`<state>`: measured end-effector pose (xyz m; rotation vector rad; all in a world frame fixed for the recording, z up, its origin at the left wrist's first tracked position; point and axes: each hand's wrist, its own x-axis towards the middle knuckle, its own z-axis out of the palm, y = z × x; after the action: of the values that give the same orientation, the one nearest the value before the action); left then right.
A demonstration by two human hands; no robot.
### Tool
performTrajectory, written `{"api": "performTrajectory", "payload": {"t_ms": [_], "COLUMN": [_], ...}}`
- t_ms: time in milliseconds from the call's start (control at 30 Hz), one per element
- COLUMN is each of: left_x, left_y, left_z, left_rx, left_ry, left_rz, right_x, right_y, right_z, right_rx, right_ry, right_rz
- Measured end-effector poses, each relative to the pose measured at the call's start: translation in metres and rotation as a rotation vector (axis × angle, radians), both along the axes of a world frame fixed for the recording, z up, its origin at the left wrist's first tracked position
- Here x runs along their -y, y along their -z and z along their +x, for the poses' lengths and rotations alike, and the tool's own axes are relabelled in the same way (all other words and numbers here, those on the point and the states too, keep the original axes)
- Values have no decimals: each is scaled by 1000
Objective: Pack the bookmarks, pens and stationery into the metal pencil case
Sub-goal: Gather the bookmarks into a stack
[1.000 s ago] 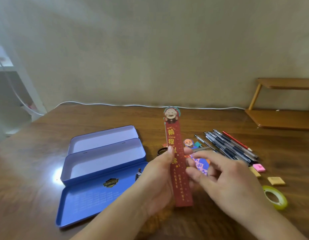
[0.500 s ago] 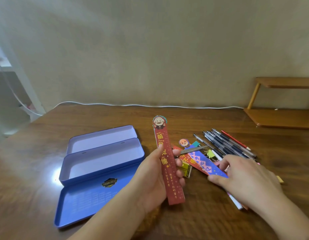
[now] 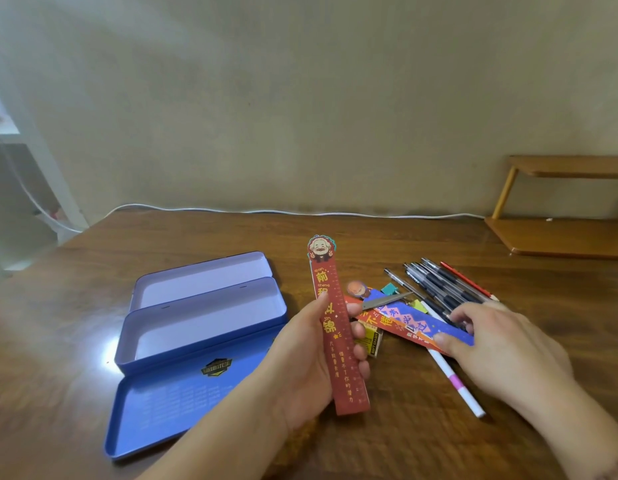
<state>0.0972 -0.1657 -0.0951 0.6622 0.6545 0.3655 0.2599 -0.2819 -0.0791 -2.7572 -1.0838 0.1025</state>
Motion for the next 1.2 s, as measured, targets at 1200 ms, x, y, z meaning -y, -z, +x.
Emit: {"api": "performTrajectory", "payload": {"t_ms": [1200], "left_x": [9], "left_y": [6], "left_z": [6], "left_rx": [142], "left_ry": [54], "left_rz": [-38], "right_x": [-9], "right_y": [19], "right_z": [-51], "right_rx": [-327], "right_ry": [-284], "right_rz": [622]}}
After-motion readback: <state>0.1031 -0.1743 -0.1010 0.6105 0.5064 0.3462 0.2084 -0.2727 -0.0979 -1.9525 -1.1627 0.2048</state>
